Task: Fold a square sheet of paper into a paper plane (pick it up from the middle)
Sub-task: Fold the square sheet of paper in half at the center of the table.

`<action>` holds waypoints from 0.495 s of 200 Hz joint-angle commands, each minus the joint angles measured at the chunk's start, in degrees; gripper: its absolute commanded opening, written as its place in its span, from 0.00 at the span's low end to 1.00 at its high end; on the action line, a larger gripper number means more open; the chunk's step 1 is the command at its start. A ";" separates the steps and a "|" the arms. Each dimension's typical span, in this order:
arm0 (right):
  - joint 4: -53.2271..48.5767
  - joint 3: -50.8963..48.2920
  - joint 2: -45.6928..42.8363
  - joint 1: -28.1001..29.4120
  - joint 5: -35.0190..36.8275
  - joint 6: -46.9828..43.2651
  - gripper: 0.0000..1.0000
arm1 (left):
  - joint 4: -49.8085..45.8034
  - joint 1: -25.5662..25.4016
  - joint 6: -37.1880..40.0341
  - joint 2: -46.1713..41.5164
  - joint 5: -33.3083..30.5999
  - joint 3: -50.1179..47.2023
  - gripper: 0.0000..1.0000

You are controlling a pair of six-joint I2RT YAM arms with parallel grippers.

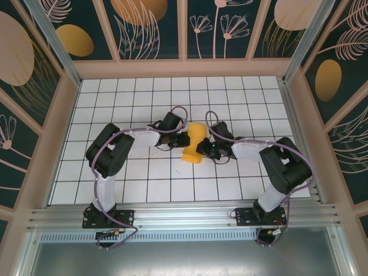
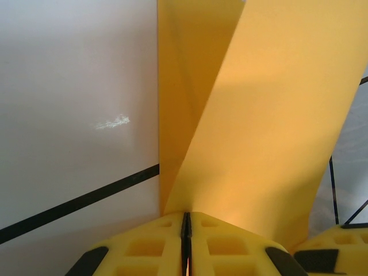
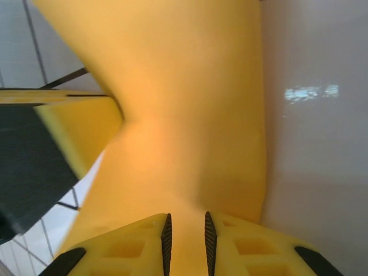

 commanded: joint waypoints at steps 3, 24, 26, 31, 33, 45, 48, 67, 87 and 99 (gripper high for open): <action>0.14 -0.49 -4.04 1.01 -2.35 -0.13 0.26 | -5.60 -0.27 1.19 3.27 -2.78 -1.18 0.12; 1.47 -2.27 -4.38 1.68 -2.57 1.38 0.26 | -5.61 -0.23 1.19 3.26 -2.79 -1.23 0.11; 1.74 -2.47 -4.31 1.69 -2.62 1.52 0.26 | -5.60 -0.27 1.19 3.27 -2.83 -1.15 0.11; 2.45 -3.12 -4.21 1.79 -2.62 1.90 0.26 | -5.60 -0.30 1.19 3.27 -2.79 -1.26 0.11; 2.77 -3.35 -4.18 1.85 -2.72 2.06 0.26 | -5.60 -0.27 1.19 3.30 -2.79 -1.18 0.12; 4.91 -4.72 -3.36 2.07 -3.76 3.04 0.26 | -5.60 -0.23 1.28 3.45 -2.70 -1.09 0.12; 5.38 -4.93 -3.08 2.06 -3.95 3.23 0.26 | -5.60 -0.25 1.28 3.53 -2.70 -1.05 0.12; 5.69 -5.67 -1.06 2.36 -3.31 3.47 0.26 | -5.68 -0.25 1.28 3.54 -2.83 -1.00 0.11; 4.46 -5.89 0.14 2.38 -1.83 3.16 0.26 | -5.80 -0.23 1.37 3.54 -2.86 -0.99 0.11; 3.41 -5.39 -0.27 2.38 -1.28 2.97 0.26 | -5.91 -0.23 1.50 3.50 -2.96 -1.00 0.11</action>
